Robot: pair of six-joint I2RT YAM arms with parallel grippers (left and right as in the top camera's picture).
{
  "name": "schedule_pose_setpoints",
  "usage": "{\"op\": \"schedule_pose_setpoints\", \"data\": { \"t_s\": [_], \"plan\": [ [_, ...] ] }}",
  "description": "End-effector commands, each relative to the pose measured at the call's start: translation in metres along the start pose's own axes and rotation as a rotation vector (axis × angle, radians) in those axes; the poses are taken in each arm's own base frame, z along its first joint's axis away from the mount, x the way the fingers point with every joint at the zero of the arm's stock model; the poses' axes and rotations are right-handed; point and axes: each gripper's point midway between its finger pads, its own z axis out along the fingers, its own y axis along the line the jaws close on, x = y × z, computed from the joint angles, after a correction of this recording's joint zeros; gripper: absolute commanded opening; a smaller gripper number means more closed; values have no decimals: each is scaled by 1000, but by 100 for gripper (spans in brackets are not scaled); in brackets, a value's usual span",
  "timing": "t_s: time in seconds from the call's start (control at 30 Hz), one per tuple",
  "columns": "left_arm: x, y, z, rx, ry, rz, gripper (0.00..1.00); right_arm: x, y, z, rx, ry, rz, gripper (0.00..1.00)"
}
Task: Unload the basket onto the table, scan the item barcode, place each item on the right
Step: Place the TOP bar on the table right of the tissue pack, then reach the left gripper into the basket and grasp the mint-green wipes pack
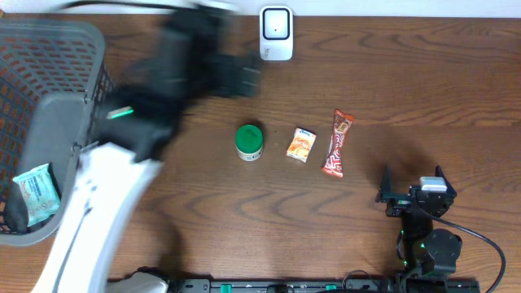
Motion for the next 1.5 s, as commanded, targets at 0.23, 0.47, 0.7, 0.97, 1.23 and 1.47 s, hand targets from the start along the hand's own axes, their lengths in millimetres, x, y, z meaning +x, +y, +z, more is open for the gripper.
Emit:
{"op": "schedule_pose_setpoints", "data": {
  "t_s": [0.23,0.47,0.7,0.97,1.23,1.47],
  "plan": [
    [87,298,-147,-818,-24,-840,98,1,2,0,-10,3,-13,99],
    [193,365,-140,-1104,263,-964,98,1,2,0,-10,3,-13,99],
    [258,403,-113,-1153,620,-701,96,1,2,0,-10,3,-13,99],
    [285,417,-106,-1171,743,-571,97,1,2,0,-10,3,-13,99],
    [325,422,-81,-1133,849,-600,97,1,2,0,-10,3,-13,99],
    [360,420,-67,-1111,957,-649,97,1,2,0,-10,3,-13,99]
  ]
}}
